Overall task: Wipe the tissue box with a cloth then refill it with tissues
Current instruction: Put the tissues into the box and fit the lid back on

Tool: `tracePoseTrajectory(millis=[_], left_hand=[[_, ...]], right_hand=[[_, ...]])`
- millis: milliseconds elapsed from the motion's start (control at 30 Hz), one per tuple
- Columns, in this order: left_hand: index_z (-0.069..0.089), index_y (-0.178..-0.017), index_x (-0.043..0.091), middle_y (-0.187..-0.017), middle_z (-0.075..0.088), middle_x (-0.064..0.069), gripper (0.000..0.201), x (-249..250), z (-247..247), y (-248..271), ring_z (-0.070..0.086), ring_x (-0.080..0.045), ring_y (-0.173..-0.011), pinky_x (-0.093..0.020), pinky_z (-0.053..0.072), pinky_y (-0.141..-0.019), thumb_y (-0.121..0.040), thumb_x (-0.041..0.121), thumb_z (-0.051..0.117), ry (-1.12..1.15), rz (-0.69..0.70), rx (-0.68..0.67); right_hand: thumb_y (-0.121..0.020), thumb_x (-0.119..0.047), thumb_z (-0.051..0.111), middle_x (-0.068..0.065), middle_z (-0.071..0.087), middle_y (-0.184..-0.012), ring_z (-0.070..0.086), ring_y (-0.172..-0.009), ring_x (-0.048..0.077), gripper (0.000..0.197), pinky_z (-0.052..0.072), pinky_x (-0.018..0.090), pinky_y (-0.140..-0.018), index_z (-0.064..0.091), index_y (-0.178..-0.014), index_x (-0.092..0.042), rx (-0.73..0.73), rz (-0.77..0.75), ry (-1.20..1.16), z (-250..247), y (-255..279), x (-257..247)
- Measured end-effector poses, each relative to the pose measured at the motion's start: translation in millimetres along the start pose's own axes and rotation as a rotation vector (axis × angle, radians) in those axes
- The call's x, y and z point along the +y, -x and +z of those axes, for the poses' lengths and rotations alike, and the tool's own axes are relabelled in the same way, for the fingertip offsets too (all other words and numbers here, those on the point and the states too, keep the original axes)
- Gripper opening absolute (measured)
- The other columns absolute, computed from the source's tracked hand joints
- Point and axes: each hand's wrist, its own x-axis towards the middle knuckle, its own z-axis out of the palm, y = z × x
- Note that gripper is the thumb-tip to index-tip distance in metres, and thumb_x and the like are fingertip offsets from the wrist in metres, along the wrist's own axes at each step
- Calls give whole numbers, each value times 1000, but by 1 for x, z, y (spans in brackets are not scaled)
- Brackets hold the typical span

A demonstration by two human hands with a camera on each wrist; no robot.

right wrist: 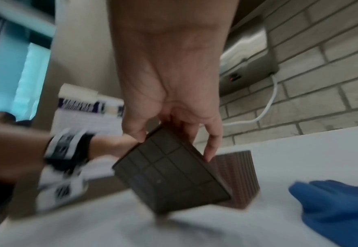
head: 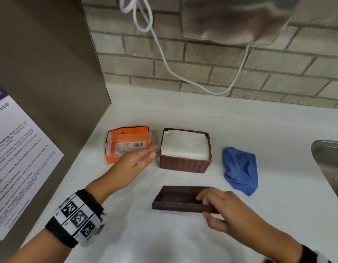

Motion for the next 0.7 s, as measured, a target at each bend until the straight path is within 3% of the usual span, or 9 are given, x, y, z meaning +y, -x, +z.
tracePoseTrajectory(millis=[67, 133, 200, 300, 400, 500, 600, 667, 700], left_hand=[[50, -123, 51, -123, 54, 41, 36, 12, -4, 0, 46, 16, -123, -8, 35, -105, -91, 59, 37, 111, 5, 13], [55, -121, 47, -122, 60, 35, 47, 17, -4, 0, 52, 11, -120, -10, 39, -103, -84, 72, 40, 229, 8, 4], [56, -125, 41, -126, 63, 23, 61, 18, -2, -1, 56, 3, -121, -16, 43, -102, -77, 78, 45, 335, 19, -26], [57, -126, 36, -122, 68, 11, 47, 26, 2, -9, 66, -9, -110, -24, 54, -90, -84, 58, 58, 407, 24, -53], [63, -109, 31, -96, 74, 3, 20, 39, 4, -31, 74, -15, -74, -25, 58, -65, -92, 19, 62, 452, -16, 136], [70, -107, 16, -80, 73, 1, 18, 37, 5, -55, 71, -11, -62, -25, 55, -57, -95, 23, 59, 285, -99, 264], [75, -93, 11, -77, 75, -3, 28, 31, 8, -66, 72, -16, -66, -20, 55, -60, -94, 34, 60, 131, -146, 329], [74, -82, 6, -65, 69, -4, 35, 27, 13, -68, 65, -16, -58, -12, 46, -52, -94, 35, 59, 37, -162, 327], [72, -78, 6, -61, 66, -2, 36, 25, 16, -68, 62, -15, -56, -15, 45, -51, -94, 35, 58, -3, -179, 310]], right_hand=[[-89, -38, 51, -17, 59, -84, 54, -78, 0, 7, 41, 12, -71, 47, -88, -33, 59, 28, -178, -27, -7, -4], [-96, -24, 56, -7, 53, -70, 49, -64, -1, 11, 37, 10, -61, 54, -86, -19, 161, 71, -374, -51, -18, -8], [-97, -14, 52, -12, 48, -60, 44, -54, -2, 15, 37, 7, -55, 54, -83, -11, 288, 151, -584, -69, -33, -6], [-100, -27, 47, -13, 50, -64, 47, -60, 4, 21, 42, 12, -55, 54, -84, -14, 429, 295, -847, -77, -62, 6], [-97, -30, 53, -1, 57, -79, 55, -69, 12, 14, 49, 25, -59, 56, -100, -17, 627, 389, -1086, -74, -95, 19], [-93, -16, 63, 9, 66, -96, 66, -78, 17, 29, 58, 24, -62, 52, -119, -11, 846, 473, -1272, -74, -124, 30], [-91, -21, 65, 15, 64, -122, 64, -106, 29, 41, 56, 35, -85, 56, -127, -5, 859, 633, -1017, -68, -148, 51], [-94, -27, 58, 14, 58, -134, 55, -120, 30, 45, 45, 40, -104, 53, -133, -7, 753, 703, -682, -61, -154, 57], [-97, -29, 54, 14, 53, -140, 50, -127, 30, 48, 38, 39, -109, 49, -138, -6, 694, 721, -553, -57, -156, 58]])
